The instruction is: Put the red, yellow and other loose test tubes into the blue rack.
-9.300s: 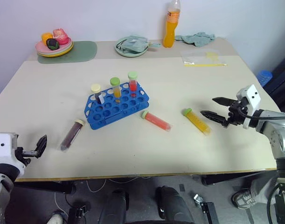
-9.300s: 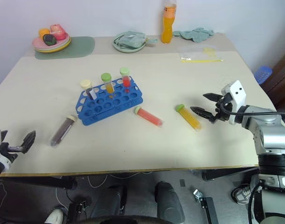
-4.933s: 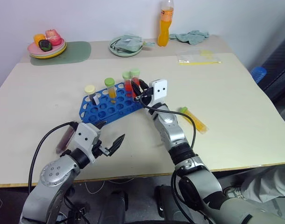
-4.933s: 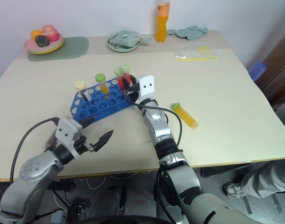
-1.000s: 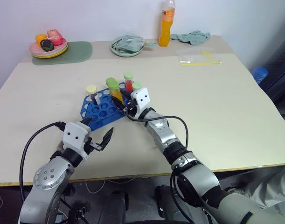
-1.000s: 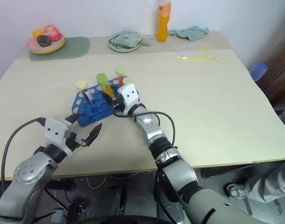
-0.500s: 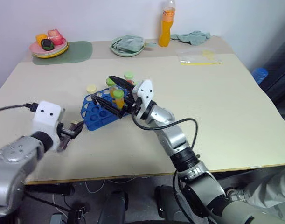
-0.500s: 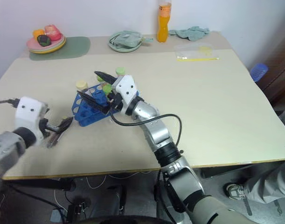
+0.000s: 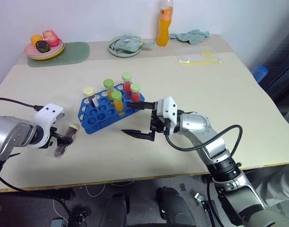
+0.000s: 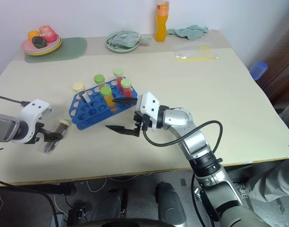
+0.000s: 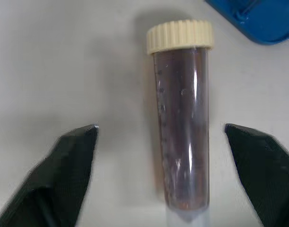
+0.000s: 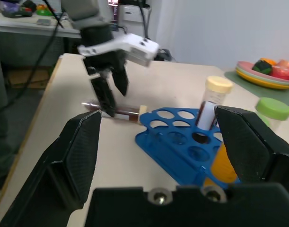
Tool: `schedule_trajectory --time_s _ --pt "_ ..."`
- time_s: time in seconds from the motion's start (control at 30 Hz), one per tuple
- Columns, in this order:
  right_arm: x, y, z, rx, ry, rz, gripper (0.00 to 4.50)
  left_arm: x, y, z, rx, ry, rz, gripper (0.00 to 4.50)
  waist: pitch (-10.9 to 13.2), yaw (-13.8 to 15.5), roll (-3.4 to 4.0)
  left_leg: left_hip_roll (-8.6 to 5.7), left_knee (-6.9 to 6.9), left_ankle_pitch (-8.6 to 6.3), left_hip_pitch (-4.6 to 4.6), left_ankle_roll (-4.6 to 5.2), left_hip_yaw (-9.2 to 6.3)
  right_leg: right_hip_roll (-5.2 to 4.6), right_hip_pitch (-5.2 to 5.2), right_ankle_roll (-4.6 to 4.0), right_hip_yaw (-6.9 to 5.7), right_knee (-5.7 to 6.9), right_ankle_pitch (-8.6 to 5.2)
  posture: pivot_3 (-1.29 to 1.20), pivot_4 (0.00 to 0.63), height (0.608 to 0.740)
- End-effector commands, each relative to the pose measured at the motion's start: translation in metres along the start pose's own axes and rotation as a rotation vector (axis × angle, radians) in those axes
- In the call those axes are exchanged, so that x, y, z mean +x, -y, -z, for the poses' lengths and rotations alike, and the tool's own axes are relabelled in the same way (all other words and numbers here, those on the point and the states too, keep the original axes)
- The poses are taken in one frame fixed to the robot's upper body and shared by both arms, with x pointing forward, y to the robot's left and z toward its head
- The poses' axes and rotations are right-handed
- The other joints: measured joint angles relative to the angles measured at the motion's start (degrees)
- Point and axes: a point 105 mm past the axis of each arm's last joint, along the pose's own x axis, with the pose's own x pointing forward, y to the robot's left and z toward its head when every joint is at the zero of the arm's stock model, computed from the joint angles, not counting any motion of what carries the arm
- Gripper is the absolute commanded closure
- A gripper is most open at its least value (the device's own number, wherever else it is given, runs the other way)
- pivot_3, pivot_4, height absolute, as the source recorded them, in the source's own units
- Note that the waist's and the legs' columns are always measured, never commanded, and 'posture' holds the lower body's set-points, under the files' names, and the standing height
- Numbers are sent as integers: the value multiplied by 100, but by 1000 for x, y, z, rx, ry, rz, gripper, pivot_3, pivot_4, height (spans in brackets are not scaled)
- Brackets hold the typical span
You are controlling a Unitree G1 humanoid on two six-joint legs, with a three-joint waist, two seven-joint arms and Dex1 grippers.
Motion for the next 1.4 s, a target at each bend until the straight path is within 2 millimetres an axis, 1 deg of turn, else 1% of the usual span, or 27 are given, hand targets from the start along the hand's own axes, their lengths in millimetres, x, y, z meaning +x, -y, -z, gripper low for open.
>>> schedule_trajectory --time_s 0.03,0.07,0.1,0.13,0.23,0.3,0.37,0.4,0.43,0.47,0.5,0.57,0.6,0.63,0.7,0.73,0.77,0.83,0.9,1.0,1.07,1.2,1.3,1.4 --pt "1 -3 -12 -38 29 14 222 3 -2 -1 -14 -7 -13 2293 0 9 -1 0 1 0 -1 0 0 -1 0 0 0 0 0 0 150 740" --pt "1 -4 -12 -36 29 17 222 4 -3 0 -22 -11 -16 2720 -1 16 -2 0 2 0 -1 0 0 -1 0 0 0 0 0 0 150 740" --pt "1 -4 -12 -34 29 20 222 5 -3 1 -25 -13 -18 3426 0 20 -2 0 3 0 -2 0 0 -1 0 0 0 0 0 0 150 740" --pt "1 -4 -12 -32 29 23 222 6 -4 2 -26 -14 -23 3648 0 22 -1 0 3 0 -2 0 0 -1 0 0 0 1 0 0 150 740" --pt "0 -4 -11 -29 26 28 222 1 -11 3 -27 11 -55 3701 -1 20 -2 0 4 0 0 0 0 -2 0 0 1 3 0 0 150 740" --pt "-3 -4 -10 -22 19 34 222 -10 -23 -8 -41 155 -103 3701 0 1 -2 0 2 0 1 0 0 -1 0 0 2 3 0 0 150 740" --pt "-8 -4 -5 0 7 51 222 -37 -35 -35 -22 462 -206 3701 1 8 0 1 2 1 -1 0 0 -2 -5 0 3 7 0 0 150 740" --pt "-11 -3 -1 17 -3 67 222 -57 -38 -47 16 645 -292 3701 -2 39 -4 2 1 1 -2 -1 2 -4 -8 0 5 2 1 0 150 740" --pt "-14 -2 3 36 -11 82 222 -76 -36 -53 46 790 -350 3701 -3 72 -12 4 5 2 -8 -3 -1 -9 -8 -1 0 3 0 0 150 740" --pt "-18 0 7 61 -21 104 222 -86 -24 -53 35 894 -305 3701 -5 99 -17 7 5 3 -11 -5 1 -10 -10 -3 1 -6 3 0 150 740" --pt "-21 1 12 79 -32 120 222 -92 -8 -51 28 974 -230 3701 -6 120 -18 7 4 3 -12 -7 2 -17 -10 -2 3 -12 4 0 150 740" --pt "-25 3 20 108 -50 146 222 -100 29 -51 43 1118 -77 3701 -6 160 -17 3 6 3 -13 -7 12 -28 -7 0 5 -16 4 0 150 740" --pt "-27 3 23 117 -55 154 222 -104 40 -52 49 1171 -44 3701 -7 203 -16 -2 7 3 -12 -7 14 -34 -4 0 4 -14 4 0 150 740" --pt "-27 5 28 135 -61 170 222 -96 59 -58 112 1203 -107 3701 -8 237 -19 -5 9 3 -6 -7 18 -35 4 3 5 -18 6 0 150 740" --pt "-27 8 35 159 -67 202 222 -82 87 -72 212 1265 -234 3701 -15 309 -21 -6 15 3 -1 -7 14 -29 19 5 3 -22 8 0 150 740" --pt "-26 10 37 162 -69 210 222 -74 96 -76 210 1292 -269 3701 -16 322 -23 -16 15 3 17 -7 12 -31 43 7 4 -26 8 0 150 740" --pt "-24 11 38 155 -69 214 222 -66 101 -79 199 1306 -296 3701 -16 311 -23 -16 18 3 25 -7 11 -27 56 7 5 -32 8 0 150 740" --pt "-22 11 37 146 -65 213 222 -49 105 -82 153 1311 -350 3701 -16 271 -22 -15 20 3 28 -6 14 -23 58 7 8 -31 8 0 150 740" --pt "-20 9 36 144 -61 210 222 -38 109 -85 117 1309 -372 3701 -17 232 -20 -9 11 2 36 -5 14 -16 54 7 8 -24 8 0 150 740" --pt "-19 8 35 144 -58 213 222 -28 117 -90 62 1322 -356 3701 -17 234 -20 -2 5 2 36 -4 11 -6 46 6 7 -16 7 0 150 740" --pt "-20 7 35 142 -60 218 222 -20 122 -91 55 1311 -331 3701 -17 250 -20 -2 7 2 29 -4 11 -7 42 6 7 -16 7 0 150 740" --pt "-22 6 35 142 -65 236 222 -9 123 -89 84 1271 -344 3701 -17 254 -20 -4 11 2 27 -4 11 -9 43 7 6 -17 8 0 150 740" --pt "-25 7 37 141 -74 247 222 -7 118 -90 67 1266 -363 3701 -17 255 -20 -4 11 2 27 -4 11 -8 43 7 6 -17 7 0 150 740" --pt "-25 5 38 140 -76 250 222 -4 120 -93 60 1269 -346 3701 -17 258 -20 -4 12 2 27 -4 11 -8 43 7 6 -16 7 0 150 740"
